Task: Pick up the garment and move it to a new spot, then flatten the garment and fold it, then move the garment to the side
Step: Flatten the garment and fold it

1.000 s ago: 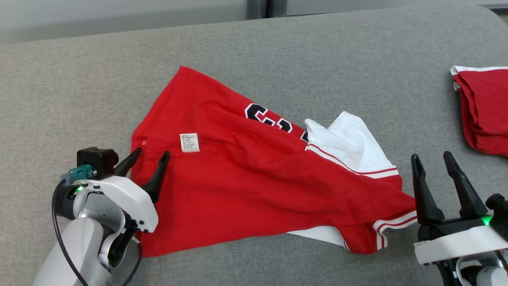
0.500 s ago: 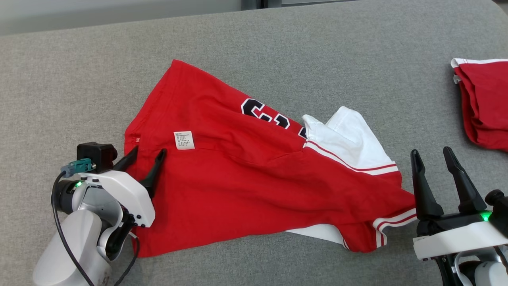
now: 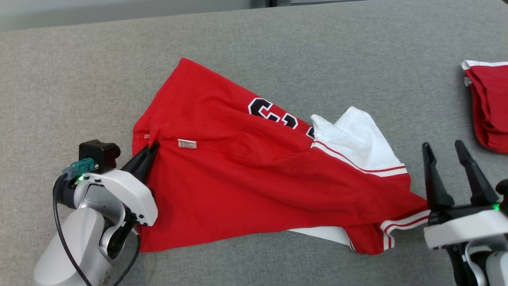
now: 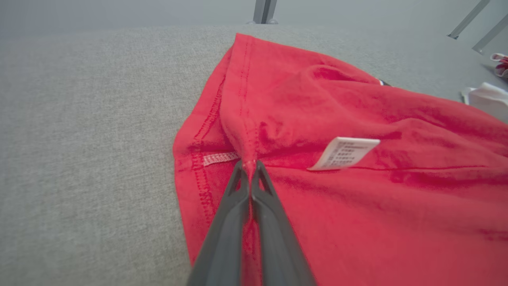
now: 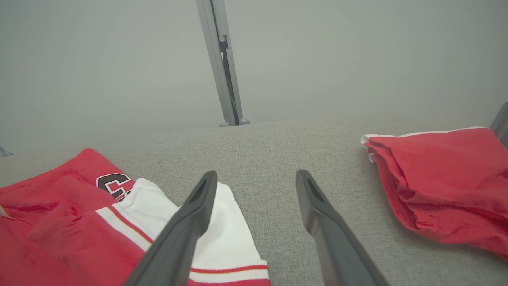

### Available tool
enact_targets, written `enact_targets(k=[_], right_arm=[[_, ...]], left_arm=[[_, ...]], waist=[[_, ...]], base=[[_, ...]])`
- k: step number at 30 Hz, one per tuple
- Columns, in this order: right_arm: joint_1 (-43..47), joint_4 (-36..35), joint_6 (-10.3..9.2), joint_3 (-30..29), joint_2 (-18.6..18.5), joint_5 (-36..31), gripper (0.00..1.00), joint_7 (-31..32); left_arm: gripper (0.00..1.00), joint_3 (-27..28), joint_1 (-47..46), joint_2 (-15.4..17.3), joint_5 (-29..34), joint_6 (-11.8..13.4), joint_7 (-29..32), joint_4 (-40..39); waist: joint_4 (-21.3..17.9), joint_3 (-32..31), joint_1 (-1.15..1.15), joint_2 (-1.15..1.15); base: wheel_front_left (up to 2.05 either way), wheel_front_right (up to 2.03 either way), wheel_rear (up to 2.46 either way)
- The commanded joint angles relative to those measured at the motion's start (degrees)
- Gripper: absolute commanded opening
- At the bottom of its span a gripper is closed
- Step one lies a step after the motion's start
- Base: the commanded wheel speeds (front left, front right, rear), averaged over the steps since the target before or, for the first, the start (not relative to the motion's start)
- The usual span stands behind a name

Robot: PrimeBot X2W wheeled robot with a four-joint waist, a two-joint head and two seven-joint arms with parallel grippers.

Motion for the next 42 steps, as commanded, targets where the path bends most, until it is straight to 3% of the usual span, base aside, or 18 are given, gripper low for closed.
enact_targets(k=[1, 11, 25, 26, 28, 35, 42], right_arm=[[-1.68, 0.97, 0.02, -0.44, -1.0, 0.06, 1.0, 0.39], [-10.33, 7.52, 0.02, 1.88, -4.55, 1.52, 1.0, 2.75], [-21.92, 17.88, 0.02, 14.7, -13.48, 7.65, 1.0, 12.68], [-22.2, 18.27, 0.02, 15.61, -13.9, 8.34, 0.8, 13.82], [-22.95, 18.24, 0.02, 16.93, -14.67, 9.61, 0.0, 14.42], [-24.38, 16.99, 0.01, 17.48, -16.71, 12.4, 0.0, 11.13], [-24.08, 13.48, 0.01, 14.55, -17.37, 13.88, 0.0, 6.51]], left_arm=[[0.0, -0.2, -1.51, -0.01, 0.46, 0.21, -0.37, -0.72], [0.0, -1.66, -2.7, -0.8, 1.53, 0.68, -1.2, -4.19], [0.0, -2.61, -4.15, -2.1, 0.58, 0.54, -2.62, -3.55], [0.0, -2.69, -4.3, -2.08, 0.44, 0.45, -2.66, -3.47], [0.0, -2.79, -4.62, -2.09, 0.13, 0.42, -3.05, -3.35], [0.0, -2.59, -4.76, -1.6, 0.62, 0.31, -5.69, -5.22], [0.0, -1.18, -3.6, 0.63, 0.57, 2.05, -5.34, -11.16]], waist=[[0.77, 0.68, 0.0, 0.0], [4.34, 5.17, 0.0, 0.0], [7.18, 8.65, 0.0, 0.0], [7.21, 8.72, 0.0, 0.0], [7.19, 8.88, 0.0, 0.0], [7.04, 7.8, 0.0, 0.0], [6.21, 4.37, 0.0, 0.0]], base=[[0.0, 0.0, 0.0], [0.0, 0.0, 0.0], [0.0, 0.0, 0.0], [0.0, 0.0, 0.0], [0.0, 0.0, 0.0], [0.0, 0.0, 0.0], [0.0, 0.0, 0.0]])
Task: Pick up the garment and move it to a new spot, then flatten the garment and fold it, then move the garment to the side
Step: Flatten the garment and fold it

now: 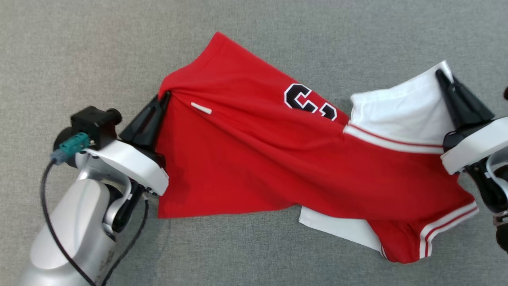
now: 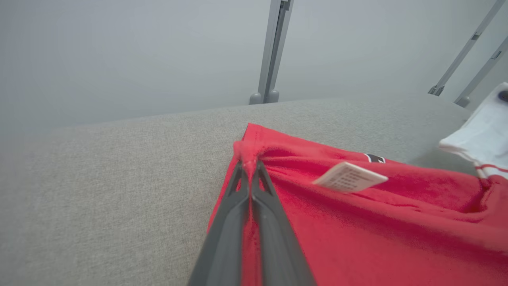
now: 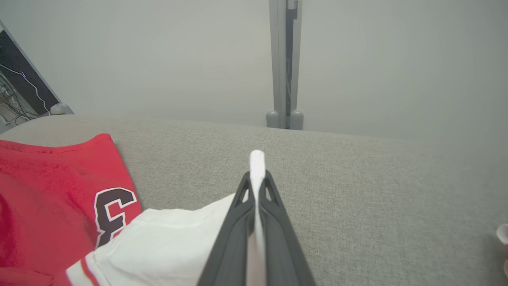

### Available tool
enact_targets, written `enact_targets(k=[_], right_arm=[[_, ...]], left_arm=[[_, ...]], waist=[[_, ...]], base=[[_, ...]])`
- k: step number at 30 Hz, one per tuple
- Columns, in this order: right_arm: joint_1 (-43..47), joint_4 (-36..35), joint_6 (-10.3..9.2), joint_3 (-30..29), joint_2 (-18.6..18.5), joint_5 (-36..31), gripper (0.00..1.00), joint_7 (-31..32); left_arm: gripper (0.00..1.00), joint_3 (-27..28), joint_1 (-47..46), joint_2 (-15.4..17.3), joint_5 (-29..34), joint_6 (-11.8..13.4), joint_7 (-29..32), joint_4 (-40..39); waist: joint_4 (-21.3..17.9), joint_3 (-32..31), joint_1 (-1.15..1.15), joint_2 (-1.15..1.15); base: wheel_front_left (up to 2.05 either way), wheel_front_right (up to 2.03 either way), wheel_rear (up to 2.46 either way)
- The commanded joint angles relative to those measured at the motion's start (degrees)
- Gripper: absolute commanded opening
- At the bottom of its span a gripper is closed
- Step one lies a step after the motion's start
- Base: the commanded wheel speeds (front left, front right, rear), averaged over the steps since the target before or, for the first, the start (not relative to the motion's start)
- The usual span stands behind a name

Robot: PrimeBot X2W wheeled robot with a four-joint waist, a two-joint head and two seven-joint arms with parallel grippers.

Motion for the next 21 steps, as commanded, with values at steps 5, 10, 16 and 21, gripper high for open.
enact_targets(k=[5, 10, 16, 21], right_arm=[[-0.97, -4.87, 0.0, -4.32, -0.59, 1.97, 0.0, -3.23], [-1.93, -8.01, 0.0, -8.05, -1.18, 4.46, 0.0, -3.44], [-5.78, -12.72, 0.0, -11.41, -2.99, 7.71, 0.0, -2.82], [-11.91, -14.65, 0.0, -13.34, -3.58, 9.31, 0.0, -0.53]], left_arm=[[0.0, 2.51, -0.44, 2.55, -1.36, 1.88, 2.62, -7.62], [0.0, 4.27, -2.2, 3.36, -2.88, 3.19, 4.82, -12.56], [0.0, 5.59, -6.14, 4.35, -4.27, 3.74, 8.45, -17.51], [0.0, 7.4, -11.51, 5.88, -5.05, 3.85, 10.78, -19.9]], waist=[[-0.8, -3.65, 0.0, 0.0], [-0.95, -5.68, 0.0, 0.0], [-1.54, -8.59, 0.0, 0.0], [-2.17, -10.6, 0.0, 0.0]], base=[[0.0, 0.0, 0.0], [0.0, 0.0, 0.0], [0.0, 0.0, 0.0], [0.0, 0.0, 0.0]])
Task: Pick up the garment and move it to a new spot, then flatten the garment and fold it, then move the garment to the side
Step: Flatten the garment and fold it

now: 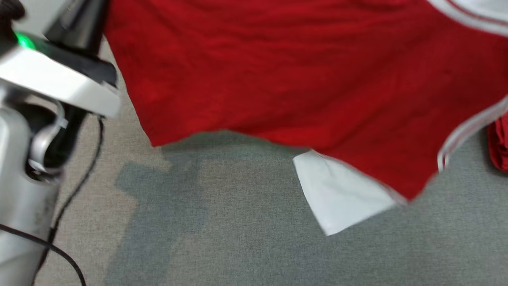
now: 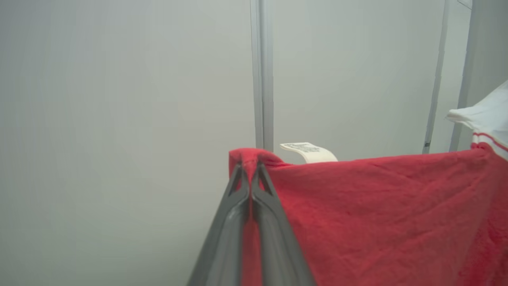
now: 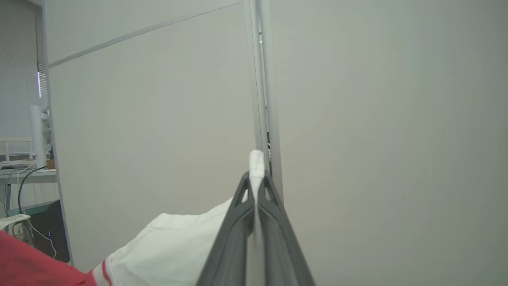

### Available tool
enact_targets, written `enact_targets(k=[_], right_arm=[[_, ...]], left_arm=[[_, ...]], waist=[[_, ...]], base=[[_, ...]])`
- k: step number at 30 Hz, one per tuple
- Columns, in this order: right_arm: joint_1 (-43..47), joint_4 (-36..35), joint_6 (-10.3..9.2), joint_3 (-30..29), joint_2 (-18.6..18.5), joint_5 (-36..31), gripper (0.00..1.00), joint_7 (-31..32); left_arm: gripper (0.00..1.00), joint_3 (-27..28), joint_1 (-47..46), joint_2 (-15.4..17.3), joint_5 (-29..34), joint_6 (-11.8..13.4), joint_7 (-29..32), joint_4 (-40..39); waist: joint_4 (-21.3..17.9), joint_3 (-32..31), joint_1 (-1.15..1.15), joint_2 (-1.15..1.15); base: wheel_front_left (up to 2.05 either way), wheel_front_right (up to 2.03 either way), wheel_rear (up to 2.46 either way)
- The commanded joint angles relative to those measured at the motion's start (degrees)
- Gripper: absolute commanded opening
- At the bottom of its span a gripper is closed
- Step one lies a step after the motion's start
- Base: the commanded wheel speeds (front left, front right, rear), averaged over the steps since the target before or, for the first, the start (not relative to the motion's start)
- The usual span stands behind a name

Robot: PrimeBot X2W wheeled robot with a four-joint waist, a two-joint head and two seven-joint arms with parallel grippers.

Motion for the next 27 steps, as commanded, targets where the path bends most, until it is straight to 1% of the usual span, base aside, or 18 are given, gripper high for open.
enact_targets(k=[1, 5, 10, 16, 22, 24, 27], right_arm=[[-2.11, -0.33, 0.02, -0.46, -0.89, 0.36, 0.0, 0.73], [-7.97, 0.09, 0.02, -0.43, -1.3, 1.45, 0.0, 3.37], [-14.29, 3.47, 0.02, 1.42, -1.06, 2.43, 0.0, 6.52], [-18.5, 8.39, 0.02, 3.11, -0.62, 3.94, 0.0, 7.6], [-24.61, 14.38, 0.02, 5.51, 0.3, 4.47, 0.0, 7.14], [-28.12, 16.87, 0.02, 6.12, 0.93, 4.73, 0.0, 6.26], [-33.65, 21.19, 0.02, 7.2, 2.44, 4.76, 0.0, 3.5]], left_arm=[[0.0, 0.86, -1.96, 0.71, -0.08, 0.41, 0.49, -0.37], [0.0, 2.01, -6.16, 1.58, -0.93, 0.01, 1.73, -1.22], [0.0, 2.08, -9.8, 1.98, -0.88, 0.23, 3.26, -1.73], [0.0, 0.8, -12.75, 0.82, 0.09, 0.29, 2.78, -0.31], [0.0, -0.11, -18.9, -1.4, 0.18, -1.25, 0.49, 6.14], [0.0, -0.47, -22.0, -2.32, 0.21, -1.94, -0.72, 9.59], [0.0, -1.16, -27.21, -3.68, 1.32, -2.95, -4.07, 15.5]], waist=[[-0.45, -0.91, 0.0, 0.0], [-1.03, -2.33, 0.0, 0.0], [-1.73, -3.15, 0.0, 0.0], [-1.52, -1.32, 0.0, 0.0], [-0.94, 2.96, 0.0, 0.0], [-0.69, 4.95, 0.0, 0.0], [-0.16, 7.49, 0.0, 0.0]], base=[[0.0, 0.0, 0.0], [0.0, 0.0, 0.0], [0.0, 0.0, 0.0], [0.0, 0.0, 0.0], [0.0, 0.0, 0.0], [0.0, 0.0, 0.0], [0.0, 0.0, 0.0]])
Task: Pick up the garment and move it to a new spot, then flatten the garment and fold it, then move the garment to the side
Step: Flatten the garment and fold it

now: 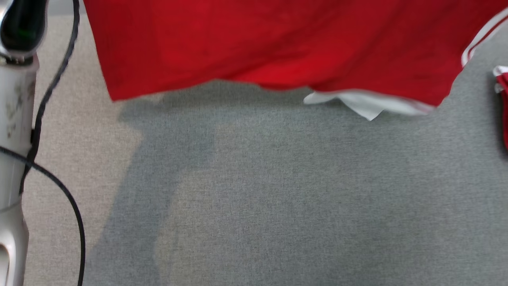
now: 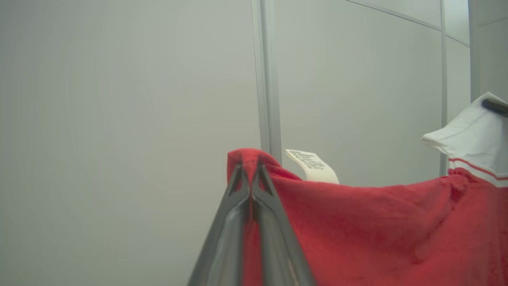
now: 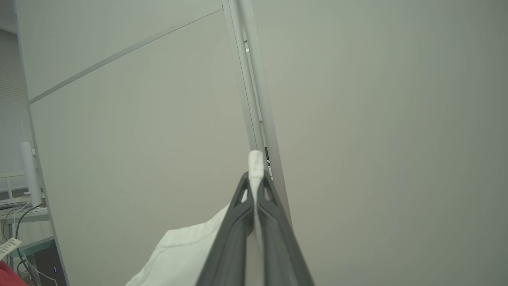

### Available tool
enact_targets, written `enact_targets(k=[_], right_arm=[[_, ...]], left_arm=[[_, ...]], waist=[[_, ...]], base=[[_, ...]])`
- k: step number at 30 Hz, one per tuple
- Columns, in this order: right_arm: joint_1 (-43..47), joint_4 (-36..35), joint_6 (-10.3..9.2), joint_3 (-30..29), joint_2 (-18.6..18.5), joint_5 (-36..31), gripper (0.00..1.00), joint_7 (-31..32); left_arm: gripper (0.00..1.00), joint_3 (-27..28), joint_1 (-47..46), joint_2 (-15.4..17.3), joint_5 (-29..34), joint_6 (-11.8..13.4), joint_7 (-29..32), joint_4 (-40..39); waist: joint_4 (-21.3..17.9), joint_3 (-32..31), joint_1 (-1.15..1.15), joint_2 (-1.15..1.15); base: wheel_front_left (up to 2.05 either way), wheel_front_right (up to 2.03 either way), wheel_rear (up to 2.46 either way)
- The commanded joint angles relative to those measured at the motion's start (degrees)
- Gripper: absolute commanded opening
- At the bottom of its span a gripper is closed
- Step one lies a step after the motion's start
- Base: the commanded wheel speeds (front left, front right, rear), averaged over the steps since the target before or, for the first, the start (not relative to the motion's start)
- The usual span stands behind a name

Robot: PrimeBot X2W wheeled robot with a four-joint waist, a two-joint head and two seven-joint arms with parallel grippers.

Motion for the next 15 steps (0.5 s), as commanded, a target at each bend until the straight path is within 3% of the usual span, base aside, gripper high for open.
enact_targets(k=[1, 7, 15], right_arm=[[-2.72, 2.11, 0.02, 0.47, 1.05, 0.47, 0.0, -1.92], [-11.15, 9.44, 0.02, 2.92, 3.71, 1.26, 0.0, -9.06], [-18.05, 23.76, 0.02, 4.76, 9.42, 5.2, 0.0, -13.13]], left_arm=[[0.0, -0.27, -2.87, -0.79, 0.55, -0.7, -1.91, 2.79], [0.0, -1.46, -11.42, -2.34, 2.26, -1.81, -8.08, 14.07], [0.0, -1.67, -18.77, -5.26, 0.03, -2.67, -14.17, 30.8]], waist=[[0.78, 2.76, 0.0, 0.0], [1.14, 4.48, 0.0, 0.0], [1.16, 5.56, 0.0, 0.0]], base=[[0.0, 0.0, 0.0], [0.0, 0.0, 0.0], [0.0, 0.0, 0.0]])
